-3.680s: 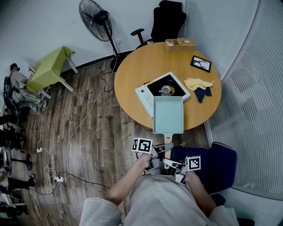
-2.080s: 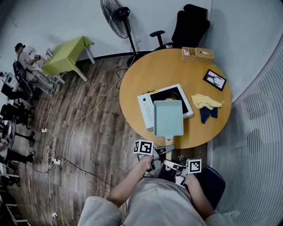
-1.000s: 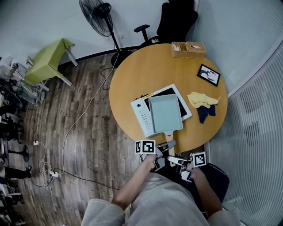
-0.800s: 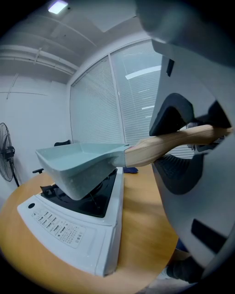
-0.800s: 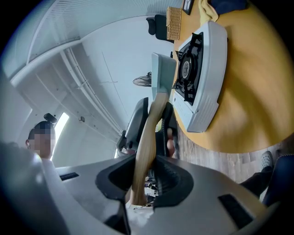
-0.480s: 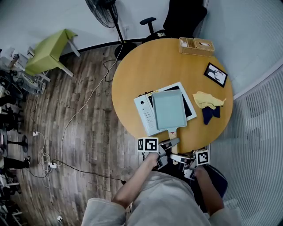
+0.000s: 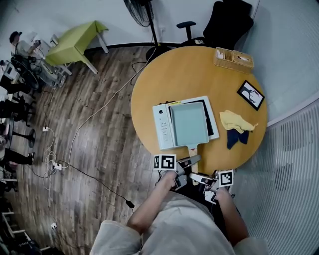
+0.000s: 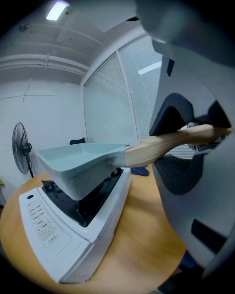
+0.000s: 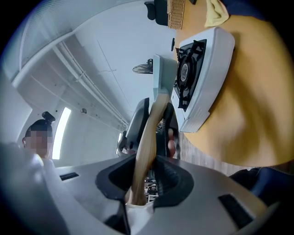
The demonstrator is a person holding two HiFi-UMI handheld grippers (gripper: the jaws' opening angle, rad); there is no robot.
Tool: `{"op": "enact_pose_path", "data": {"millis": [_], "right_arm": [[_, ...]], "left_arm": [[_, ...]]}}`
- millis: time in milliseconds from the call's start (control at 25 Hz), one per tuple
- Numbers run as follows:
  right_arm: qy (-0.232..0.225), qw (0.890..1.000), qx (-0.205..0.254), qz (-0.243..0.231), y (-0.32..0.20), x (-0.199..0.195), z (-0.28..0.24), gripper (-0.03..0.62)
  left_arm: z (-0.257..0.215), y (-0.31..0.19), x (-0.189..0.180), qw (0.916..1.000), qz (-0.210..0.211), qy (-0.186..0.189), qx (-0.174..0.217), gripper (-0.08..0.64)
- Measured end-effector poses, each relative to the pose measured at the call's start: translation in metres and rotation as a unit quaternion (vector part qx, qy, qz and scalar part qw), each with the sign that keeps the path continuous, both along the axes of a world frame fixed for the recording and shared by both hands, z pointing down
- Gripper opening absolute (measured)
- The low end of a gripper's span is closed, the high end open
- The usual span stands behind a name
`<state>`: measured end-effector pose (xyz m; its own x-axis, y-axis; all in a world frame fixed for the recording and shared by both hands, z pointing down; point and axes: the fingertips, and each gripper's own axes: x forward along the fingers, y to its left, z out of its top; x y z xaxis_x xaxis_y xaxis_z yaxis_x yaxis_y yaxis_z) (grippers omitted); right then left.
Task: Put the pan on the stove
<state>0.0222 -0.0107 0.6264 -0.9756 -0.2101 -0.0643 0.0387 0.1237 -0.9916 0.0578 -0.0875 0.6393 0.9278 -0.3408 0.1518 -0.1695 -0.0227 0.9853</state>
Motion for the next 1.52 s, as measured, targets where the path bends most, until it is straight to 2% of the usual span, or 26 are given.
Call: {"op": "enact_pose_path", "data": {"millis": [360, 960, 1520], "right_arm": [[-0.015, 1.000, -0.001, 0.011, -0.014, 0.014, -0.003, 0.110], [0.000, 0.999, -0.009, 0.035, -0.029, 0.028, 0.014, 0.110], [0.017, 0.998, -0.019, 0.051, -0.039, 0.030, 0.026, 0.115]], "left_arm": [[-0.001, -0.013, 0.009, 0.9997, -0.022, 0.008, -0.007, 0.147], [0.016, -0.028, 0.023, 0.9998, -0.016, -0.014, -0.004, 0.149], [0.029, -0.037, 0.021, 0.9995, -0.026, -0.001, -0.020, 0.149]]}}
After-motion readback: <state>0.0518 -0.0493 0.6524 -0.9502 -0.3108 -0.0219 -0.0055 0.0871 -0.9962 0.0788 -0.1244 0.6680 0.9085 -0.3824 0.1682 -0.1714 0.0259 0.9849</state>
